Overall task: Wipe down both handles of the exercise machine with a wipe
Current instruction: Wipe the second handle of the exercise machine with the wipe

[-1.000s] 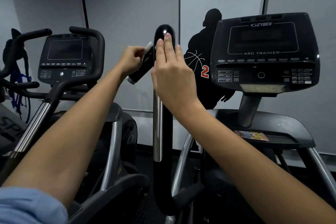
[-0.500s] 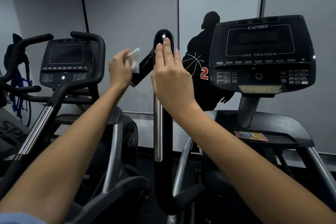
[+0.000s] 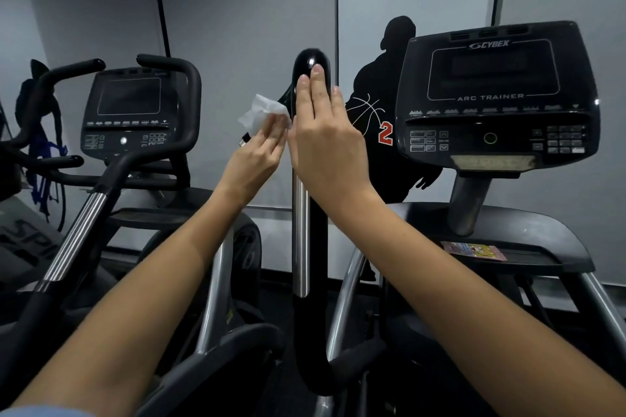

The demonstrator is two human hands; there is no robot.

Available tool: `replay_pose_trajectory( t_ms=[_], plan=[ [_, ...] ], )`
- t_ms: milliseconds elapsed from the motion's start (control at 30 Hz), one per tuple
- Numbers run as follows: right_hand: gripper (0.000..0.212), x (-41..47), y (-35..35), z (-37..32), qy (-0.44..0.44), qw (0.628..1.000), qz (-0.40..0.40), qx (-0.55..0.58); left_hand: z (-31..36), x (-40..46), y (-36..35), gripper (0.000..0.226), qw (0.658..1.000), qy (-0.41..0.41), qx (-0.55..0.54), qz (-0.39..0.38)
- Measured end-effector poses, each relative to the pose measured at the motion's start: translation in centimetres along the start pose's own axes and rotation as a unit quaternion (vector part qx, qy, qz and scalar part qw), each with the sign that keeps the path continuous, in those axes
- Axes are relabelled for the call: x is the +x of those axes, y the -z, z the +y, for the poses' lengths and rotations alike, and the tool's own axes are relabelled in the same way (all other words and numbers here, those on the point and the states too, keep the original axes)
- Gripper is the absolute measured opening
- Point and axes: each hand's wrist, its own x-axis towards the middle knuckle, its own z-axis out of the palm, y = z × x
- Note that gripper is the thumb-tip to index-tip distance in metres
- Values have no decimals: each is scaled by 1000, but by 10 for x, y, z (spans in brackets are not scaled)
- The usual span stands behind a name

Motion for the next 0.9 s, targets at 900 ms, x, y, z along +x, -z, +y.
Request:
replay_pose_trajectory(
  t_ms=[900],
  plan=[
    [54,0,-7,1,11,999,-29,29,31,2,14,25,573,608,-521,173]
  ],
)
